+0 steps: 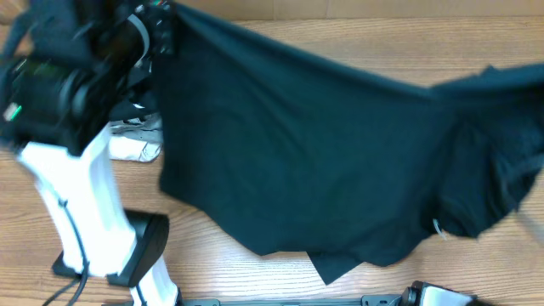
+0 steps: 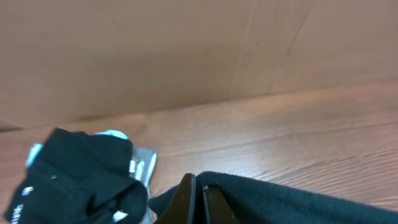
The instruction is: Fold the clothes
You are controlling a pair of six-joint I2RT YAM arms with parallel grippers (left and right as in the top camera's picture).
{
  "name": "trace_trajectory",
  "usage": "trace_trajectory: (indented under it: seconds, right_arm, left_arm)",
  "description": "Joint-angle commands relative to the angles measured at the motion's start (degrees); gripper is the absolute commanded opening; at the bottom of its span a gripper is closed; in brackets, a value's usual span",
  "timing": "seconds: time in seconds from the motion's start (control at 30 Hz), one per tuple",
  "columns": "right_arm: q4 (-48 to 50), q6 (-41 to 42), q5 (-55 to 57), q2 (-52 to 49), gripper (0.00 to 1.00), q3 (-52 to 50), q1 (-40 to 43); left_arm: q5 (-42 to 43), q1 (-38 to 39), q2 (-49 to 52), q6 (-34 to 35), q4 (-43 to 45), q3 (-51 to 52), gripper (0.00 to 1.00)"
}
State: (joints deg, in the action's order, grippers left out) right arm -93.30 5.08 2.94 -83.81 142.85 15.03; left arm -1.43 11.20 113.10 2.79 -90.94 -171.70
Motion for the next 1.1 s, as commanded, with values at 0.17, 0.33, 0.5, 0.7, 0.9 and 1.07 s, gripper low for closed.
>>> trace_trajectory:
  seconds: [0.17, 0.33, 0.5, 0.7, 0.9, 1.07]
  right_arm:
    - [11.63, -1.05, -3.08, -15.63, 0.04, 0.0, 0.48]
    - [34.84, -1.03, -5.6, -20.26, 0.04, 0.0, 0.42]
    - [47.93, -0.59, -7.76, -19.82, 0.04, 3.56, 0.44]
    - [48.28, -1.09, -7.72, -20.11, 0.04, 4.35, 0.61]
    - [36.76, -1.05, -8.35, -25.81, 0.04, 2.49, 0.79]
    - [26.51, -1.01, -10.86, -28.74, 0.04, 2.49, 0.79]
  left_arm:
    - [-0.04, -0.68, 12.96, -0.98, 11.63, -0.02, 0.04]
    - [-2.12, -0.85, 16.04, -0.44, 31.93, -0.02, 0.04]
    - [-1.73, -0.76, 15.34, 0.07, 48.43, -0.07, 0.04]
    - [-1.64, -0.74, 14.99, -1.44, 48.04, -0.09, 0.04]
    - [-1.73, -0.79, 16.2, -5.05, 31.41, 2.89, 0.04]
    - [-1.6, -1.49, 16.24, -4.85, 19.89, 6.58, 0.04]
